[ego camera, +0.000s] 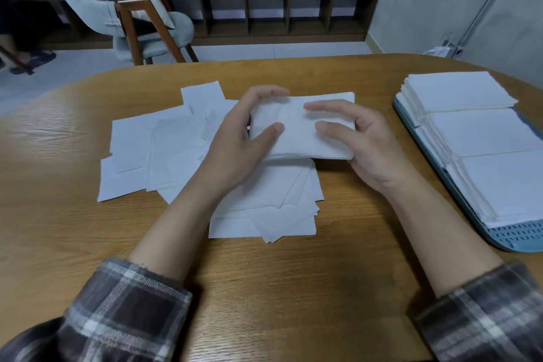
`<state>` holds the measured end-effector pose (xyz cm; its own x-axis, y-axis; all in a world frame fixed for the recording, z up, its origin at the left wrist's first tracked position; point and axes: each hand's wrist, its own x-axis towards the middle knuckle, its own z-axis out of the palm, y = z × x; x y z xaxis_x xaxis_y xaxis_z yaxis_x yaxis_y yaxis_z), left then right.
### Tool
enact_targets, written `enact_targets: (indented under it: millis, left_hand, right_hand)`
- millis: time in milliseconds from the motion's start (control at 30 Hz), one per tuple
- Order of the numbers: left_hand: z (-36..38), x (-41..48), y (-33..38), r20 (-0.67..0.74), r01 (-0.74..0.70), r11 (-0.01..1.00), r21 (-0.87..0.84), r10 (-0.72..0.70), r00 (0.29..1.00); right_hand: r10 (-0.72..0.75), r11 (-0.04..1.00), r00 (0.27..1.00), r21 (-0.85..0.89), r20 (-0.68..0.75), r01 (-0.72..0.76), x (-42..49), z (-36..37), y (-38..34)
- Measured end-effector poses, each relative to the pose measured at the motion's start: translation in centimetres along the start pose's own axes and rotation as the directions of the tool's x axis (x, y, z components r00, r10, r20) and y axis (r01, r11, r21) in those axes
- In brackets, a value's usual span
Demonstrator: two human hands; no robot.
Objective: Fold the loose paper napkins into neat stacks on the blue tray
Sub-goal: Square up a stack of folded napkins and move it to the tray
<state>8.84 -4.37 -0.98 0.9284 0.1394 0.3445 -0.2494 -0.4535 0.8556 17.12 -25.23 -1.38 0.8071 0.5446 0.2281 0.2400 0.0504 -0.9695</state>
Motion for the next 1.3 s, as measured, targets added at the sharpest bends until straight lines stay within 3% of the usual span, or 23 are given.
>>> enact_targets:
  millis: [100,167,233,633,900,1000,1133,1300]
  left_hand:
    - [-0.2,-0.3,0.0,0.089,-0.003,0.986,0.165,-0.012,0.996]
    - [-0.6,-0.4,-0.6,0.158,-0.018,0.907,0.42,-0.054,0.986]
    - [-1.1,-0.2,-1.2,0.193,-0.011,0.851,0.525,-0.107,0.975]
    - [-1.4,0.2,-1.4,0.228,-0.076,0.849,0.524,-0.054,0.972]
    - [-0.9,0.4,-1.7,0.154,-0.122,0.874,0.471,0.055,0.987]
    - [-0.5,0.3,-1.2,0.061,-0.131,0.905,0.405,0.116,0.991]
    - [0.3,0.0,-0.8,-0.086,-0.051,0.954,0.296,0.079,0.993]
    - [1.5,-0.3,-2.2,0.04,-0.083,0.891,0.447,0.073,0.997]
  right_hand:
    - [0.03,0.988,0.989,-0.145,-0.144,-0.051,0.1,-0.2,0.5]
    - [0.036,0.976,0.961,-0.196,-0.273,-0.092,0.3,-0.4,0.9]
    - [0.03,0.969,0.938,-0.219,-0.346,-0.112,0.3,-0.7,1.1]
    - [0.018,0.964,0.923,-0.238,-0.384,-0.118,0.4,-0.7,1.3]
    - [0.015,0.961,0.929,-0.252,-0.37,-0.116,0.4,-0.6,1.2]
    - [0.01,0.962,0.926,-0.249,-0.376,-0.112,0.3,-0.6,1.2]
    - [0.011,0.961,0.922,-0.25,-0.387,-0.116,0.4,-0.7,1.2]
    - [0.013,0.954,0.909,-0.268,-0.417,-0.136,0.5,-0.8,1.3]
